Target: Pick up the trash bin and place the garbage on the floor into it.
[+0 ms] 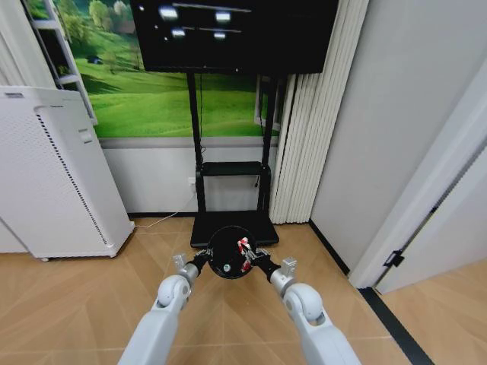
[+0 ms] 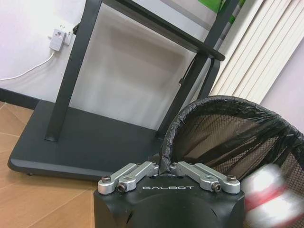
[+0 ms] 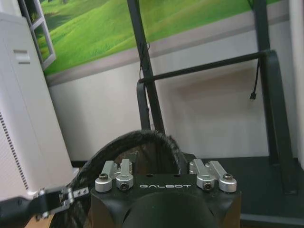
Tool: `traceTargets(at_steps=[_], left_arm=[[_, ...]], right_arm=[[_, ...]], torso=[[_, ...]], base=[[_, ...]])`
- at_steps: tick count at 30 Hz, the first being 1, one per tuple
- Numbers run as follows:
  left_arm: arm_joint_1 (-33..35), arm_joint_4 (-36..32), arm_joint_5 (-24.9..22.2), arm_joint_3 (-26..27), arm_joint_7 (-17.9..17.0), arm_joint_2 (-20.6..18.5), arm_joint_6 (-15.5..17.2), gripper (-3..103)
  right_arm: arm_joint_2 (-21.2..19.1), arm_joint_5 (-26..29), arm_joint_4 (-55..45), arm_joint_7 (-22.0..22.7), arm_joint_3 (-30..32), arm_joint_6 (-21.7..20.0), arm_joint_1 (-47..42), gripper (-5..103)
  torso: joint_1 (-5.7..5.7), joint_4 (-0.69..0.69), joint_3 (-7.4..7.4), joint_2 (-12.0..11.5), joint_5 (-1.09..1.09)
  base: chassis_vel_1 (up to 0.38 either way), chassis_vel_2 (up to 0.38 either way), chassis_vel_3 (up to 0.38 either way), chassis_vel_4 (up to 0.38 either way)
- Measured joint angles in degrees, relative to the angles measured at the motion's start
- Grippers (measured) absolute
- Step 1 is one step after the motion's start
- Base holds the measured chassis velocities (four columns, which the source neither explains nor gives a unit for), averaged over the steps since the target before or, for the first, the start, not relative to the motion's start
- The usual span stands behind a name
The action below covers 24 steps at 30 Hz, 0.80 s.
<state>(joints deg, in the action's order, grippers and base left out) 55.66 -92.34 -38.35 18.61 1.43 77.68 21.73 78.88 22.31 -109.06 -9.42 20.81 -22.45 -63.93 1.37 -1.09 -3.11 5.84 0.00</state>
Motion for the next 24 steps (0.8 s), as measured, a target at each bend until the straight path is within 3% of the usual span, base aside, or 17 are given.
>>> traceTargets(at_steps=[2,8,10,18,24], left_arm=[[-0.08,-0.14,0.03,-0.13,-0.01,0.0,0.06,3],[0.23,-1.44,0.48,0.24,-0.24,-0.51,0.1,3],[1.59,-2.94,3.71,1.38,-0.05,-1.42,-0.69,3],[5.91,-8.95,9.76,4.39,0.68,-3.81,-2.21,3],[9.75,-14.21,11.52,6.72,1.33,-5.38,-2.29,3]], right_arm=[[-0.3,1.17,-1.62,0.23,1.11,-0.24,-0.4,60],[-0.23,2.66,-3.51,1.54,3.83,-0.25,-1.19,77],[-0.28,4.43,-4.33,4.92,6.14,-0.26,-1.42,92],[-0.16,4.82,-2.25,12.56,9.39,0.54,-2.04,100],[0.04,2.07,0.42,14.62,9.65,1.13,-3.55,100]], torso=[[0.0,0.0,0.0,0.0,0.0],[0.0,-0.01,0.0,0.0,0.0],[0.0,0.0,0.0,0.0,0.0],[0.0,0.0,0.0,0.0,-0.01],[0.0,0.0,0.0,0.0,0.0]], base=[[0.0,0.0,0.0,0.0],[0.0,0.0,0.0,0.0],[0.0,0.0,0.0,0.0],[0.0,0.0,0.0,0.0],[0.0,0.0,0.0,0.0]])
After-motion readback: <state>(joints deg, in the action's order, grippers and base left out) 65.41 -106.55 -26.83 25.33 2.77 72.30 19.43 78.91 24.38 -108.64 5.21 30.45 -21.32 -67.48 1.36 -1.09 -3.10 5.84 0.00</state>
